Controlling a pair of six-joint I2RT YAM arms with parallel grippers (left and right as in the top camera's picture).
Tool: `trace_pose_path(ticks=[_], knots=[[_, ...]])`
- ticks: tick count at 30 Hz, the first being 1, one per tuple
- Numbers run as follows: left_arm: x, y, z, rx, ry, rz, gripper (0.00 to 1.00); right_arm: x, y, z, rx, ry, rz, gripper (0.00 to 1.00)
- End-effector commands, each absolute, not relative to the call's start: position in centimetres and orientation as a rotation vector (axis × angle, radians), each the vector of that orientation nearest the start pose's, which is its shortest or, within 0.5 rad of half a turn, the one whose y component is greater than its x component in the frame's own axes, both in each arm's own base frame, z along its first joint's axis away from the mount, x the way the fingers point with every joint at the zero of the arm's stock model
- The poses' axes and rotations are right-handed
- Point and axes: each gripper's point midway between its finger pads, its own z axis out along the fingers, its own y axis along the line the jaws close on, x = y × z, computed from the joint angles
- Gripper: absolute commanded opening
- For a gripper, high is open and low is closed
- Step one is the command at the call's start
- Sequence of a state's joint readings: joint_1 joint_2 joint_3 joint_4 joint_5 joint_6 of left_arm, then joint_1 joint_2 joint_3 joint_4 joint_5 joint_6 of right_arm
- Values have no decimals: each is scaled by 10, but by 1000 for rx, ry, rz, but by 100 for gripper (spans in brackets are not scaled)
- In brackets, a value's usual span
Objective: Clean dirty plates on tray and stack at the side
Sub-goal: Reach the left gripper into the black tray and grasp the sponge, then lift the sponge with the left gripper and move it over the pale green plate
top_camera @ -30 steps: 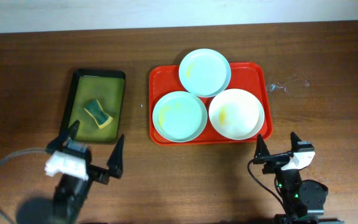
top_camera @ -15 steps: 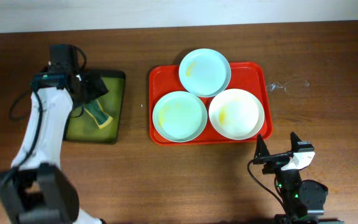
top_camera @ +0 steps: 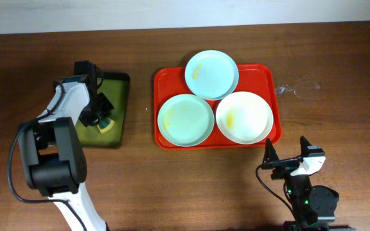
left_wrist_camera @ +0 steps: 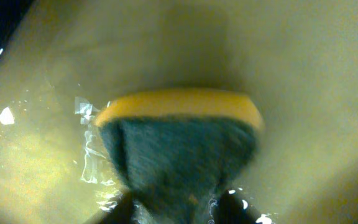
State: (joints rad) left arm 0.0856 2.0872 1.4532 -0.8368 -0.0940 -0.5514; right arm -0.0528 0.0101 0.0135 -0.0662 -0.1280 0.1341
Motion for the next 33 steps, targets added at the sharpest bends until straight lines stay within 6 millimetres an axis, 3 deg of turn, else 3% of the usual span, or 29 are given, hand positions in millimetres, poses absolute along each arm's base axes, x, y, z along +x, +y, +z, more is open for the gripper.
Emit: trace_pose_path(ticks=[1, 2, 3, 4, 8, 9, 10, 12, 13, 14, 15, 16, 21, 22, 25, 26, 27, 30, 33], knots=[[403, 59, -8, -974, 2878, 154, 0, 246, 6, 159, 66, 1637, 157, 98], [402, 59, -8, -975, 2881, 154, 35, 246, 6, 159, 66, 1637, 157, 98], [400, 59, -8, -976, 2890, 158, 87, 246, 6, 159, 67, 1637, 156, 98], [397, 58, -8, -979, 2903, 160, 100, 246, 6, 159, 67, 1637, 156, 98], [380, 46, -10, -956, 3003, 94, 99, 246, 6, 159, 66, 1637, 157, 99], [376, 46, -9, -961, 3019, 100, 87, 246, 6, 159, 67, 1637, 156, 98], [375, 46, -9, -961, 3022, 101, 57, 246, 6, 159, 66, 1637, 157, 98], [376, 48, -9, -960, 3015, 118, 15, 246, 6, 159, 66, 1637, 157, 98], [377, 53, -9, -955, 2999, 163, 0, 246, 6, 159, 66, 1637, 157, 98], [380, 58, -9, -949, 2980, 194, 11, 246, 6, 159, 66, 1637, 157, 98], [383, 61, -8, -944, 2962, 212, 68, 246, 6, 159, 66, 1637, 157, 98], [386, 61, -8, -942, 2950, 209, 100, 246, 6, 159, 66, 1637, 157, 98], [398, 76, -5, -927, 2874, 304, 100, 246, 6, 159, 66, 1637, 157, 98], [398, 76, -5, -927, 2873, 304, 90, 246, 6, 159, 66, 1637, 157, 98], [396, 75, -5, -928, 2882, 307, 20, 246, 6, 159, 67, 1637, 156, 98], [397, 75, -3, -903, 2893, 309, 4, 246, 6, 159, 67, 1637, 156, 98], [397, 75, 0, -867, 2909, 312, 0, 246, 6, 159, 67, 1637, 156, 98], [401, 76, 41, -870, 2948, 326, 0, 246, 6, 159, 66, 1637, 157, 98], [415, 71, 110, -866, 2930, 269, 0, 246, 6, 159, 66, 1637, 157, 98]])
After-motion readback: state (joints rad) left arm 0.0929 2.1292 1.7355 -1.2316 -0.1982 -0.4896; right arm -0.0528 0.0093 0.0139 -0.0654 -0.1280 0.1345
